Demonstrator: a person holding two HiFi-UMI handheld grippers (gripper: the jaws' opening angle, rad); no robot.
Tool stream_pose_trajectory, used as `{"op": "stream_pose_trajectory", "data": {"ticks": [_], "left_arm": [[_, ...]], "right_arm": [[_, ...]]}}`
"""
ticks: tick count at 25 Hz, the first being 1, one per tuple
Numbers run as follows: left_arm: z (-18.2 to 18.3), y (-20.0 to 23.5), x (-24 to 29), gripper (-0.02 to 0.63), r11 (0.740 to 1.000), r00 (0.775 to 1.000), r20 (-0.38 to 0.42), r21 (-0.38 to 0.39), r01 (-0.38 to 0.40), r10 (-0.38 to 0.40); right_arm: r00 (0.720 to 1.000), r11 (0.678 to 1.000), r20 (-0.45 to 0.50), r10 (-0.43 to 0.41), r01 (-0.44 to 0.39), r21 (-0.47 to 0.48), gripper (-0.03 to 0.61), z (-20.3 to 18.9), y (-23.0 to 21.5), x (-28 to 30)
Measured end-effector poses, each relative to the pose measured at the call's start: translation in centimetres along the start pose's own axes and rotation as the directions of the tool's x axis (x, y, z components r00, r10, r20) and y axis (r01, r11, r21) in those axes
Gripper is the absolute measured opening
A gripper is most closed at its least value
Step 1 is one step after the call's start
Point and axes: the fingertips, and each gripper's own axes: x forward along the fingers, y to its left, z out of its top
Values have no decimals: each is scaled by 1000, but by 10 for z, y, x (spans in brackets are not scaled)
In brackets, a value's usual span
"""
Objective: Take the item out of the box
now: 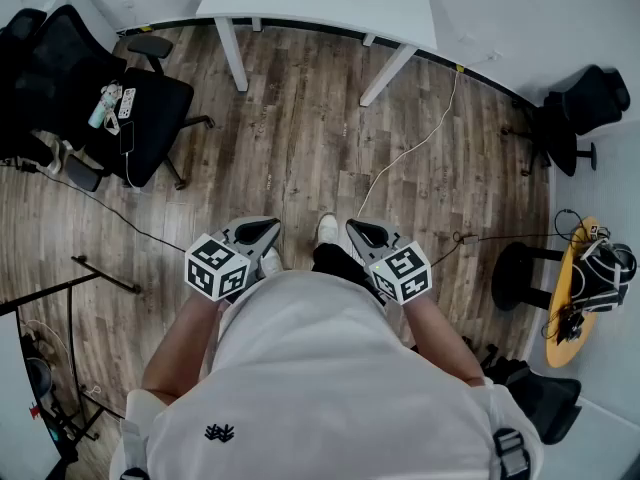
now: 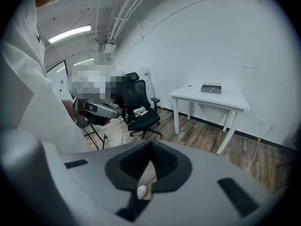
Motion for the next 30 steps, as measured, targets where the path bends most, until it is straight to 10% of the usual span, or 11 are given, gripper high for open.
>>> {"op": "stream_pose_trajectory", "data": {"ticks": [30], "left_arm": [[160, 57, 204, 28, 995, 995, -58, 57, 81, -78]], "right_arm": [[997, 988, 72, -33, 21, 154, 45, 65, -233, 20]]}}
